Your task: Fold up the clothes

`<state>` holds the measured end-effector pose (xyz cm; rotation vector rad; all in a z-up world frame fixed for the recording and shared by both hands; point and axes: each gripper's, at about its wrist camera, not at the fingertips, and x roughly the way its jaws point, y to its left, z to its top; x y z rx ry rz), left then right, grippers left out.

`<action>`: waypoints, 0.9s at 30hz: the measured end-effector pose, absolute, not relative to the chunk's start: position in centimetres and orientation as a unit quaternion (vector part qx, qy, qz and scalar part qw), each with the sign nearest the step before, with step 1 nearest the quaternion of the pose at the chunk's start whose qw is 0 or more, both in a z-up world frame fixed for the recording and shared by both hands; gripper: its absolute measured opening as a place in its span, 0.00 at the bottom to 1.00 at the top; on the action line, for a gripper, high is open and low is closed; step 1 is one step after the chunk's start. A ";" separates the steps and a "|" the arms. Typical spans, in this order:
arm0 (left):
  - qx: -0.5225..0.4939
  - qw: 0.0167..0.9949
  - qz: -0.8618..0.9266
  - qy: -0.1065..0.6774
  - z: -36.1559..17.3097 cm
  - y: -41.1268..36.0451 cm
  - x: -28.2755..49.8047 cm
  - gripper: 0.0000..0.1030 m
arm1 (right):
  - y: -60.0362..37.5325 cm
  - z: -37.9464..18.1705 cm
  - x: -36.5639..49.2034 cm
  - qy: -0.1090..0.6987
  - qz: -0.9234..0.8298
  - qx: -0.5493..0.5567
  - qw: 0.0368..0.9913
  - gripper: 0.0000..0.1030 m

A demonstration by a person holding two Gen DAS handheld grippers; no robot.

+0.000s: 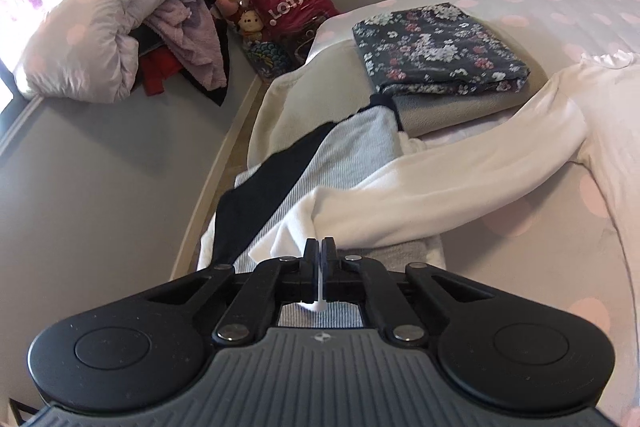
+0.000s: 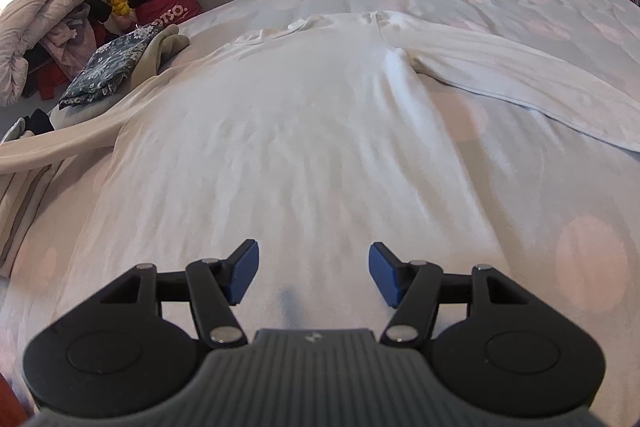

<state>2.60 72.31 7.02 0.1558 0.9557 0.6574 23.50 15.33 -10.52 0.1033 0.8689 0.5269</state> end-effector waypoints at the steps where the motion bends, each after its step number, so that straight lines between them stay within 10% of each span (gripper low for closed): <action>1: 0.075 0.835 0.306 0.452 7.8 71.8 2.9 0.00 | 15.2 -10.5 23.5 0.414 0.253 0.055 0.872 0.62; 13: 0.094 0.869 0.207 0.439 18.4 61.4 9.6 0.00 | 13.3 -10.4 23.9 0.410 0.272 0.123 0.862 0.62; 27: 0.003 0.840 0.303 0.450 14.3 67.0 8.4 0.16 | 12.4 -10.9 24.4 0.419 0.274 0.165 0.850 0.63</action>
